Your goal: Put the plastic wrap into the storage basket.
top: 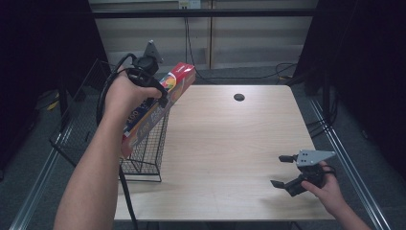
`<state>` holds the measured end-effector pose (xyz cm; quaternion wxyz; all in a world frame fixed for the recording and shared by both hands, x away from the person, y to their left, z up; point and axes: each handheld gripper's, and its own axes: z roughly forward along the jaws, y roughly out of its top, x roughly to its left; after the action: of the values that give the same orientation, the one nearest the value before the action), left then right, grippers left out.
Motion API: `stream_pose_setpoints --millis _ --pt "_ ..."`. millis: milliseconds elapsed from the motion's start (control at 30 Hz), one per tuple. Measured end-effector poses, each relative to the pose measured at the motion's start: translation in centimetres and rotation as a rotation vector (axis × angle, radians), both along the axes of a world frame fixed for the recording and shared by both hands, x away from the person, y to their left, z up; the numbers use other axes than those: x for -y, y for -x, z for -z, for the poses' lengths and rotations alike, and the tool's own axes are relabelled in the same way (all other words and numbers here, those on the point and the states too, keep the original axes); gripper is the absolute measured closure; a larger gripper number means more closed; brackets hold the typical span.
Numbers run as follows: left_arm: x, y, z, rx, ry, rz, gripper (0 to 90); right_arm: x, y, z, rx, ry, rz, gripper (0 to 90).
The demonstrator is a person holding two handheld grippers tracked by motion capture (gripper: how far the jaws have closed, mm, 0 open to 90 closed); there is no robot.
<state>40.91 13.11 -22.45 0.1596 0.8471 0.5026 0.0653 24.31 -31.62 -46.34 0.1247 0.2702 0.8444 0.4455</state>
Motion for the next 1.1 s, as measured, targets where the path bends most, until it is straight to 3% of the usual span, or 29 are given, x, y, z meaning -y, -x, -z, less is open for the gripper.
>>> stream_pose_setpoints --millis 467,500,533,1100 --pt "-2.0 0.0 -0.2 0.002 -0.003 -0.064 43.5 -0.1 0.0 0.0 0.002 0.001 -0.006 5.3" --pt "-2.2 0.0 -0.3 -0.014 -0.007 -0.067 43.5 -0.1 0.0 0.0 0.0 -0.004 -0.01 5.3" --pt "-2.2 0.0 -0.2 0.002 -0.001 -0.077 43.5 0.0 0.0 0.0 0.007 -0.003 -0.005 5.3" --pt "-4.1 0.3 -0.8 0.011 0.012 -0.126 43.5 0.0 0.1 -0.1 -0.002 -0.004 -0.009 5.3"
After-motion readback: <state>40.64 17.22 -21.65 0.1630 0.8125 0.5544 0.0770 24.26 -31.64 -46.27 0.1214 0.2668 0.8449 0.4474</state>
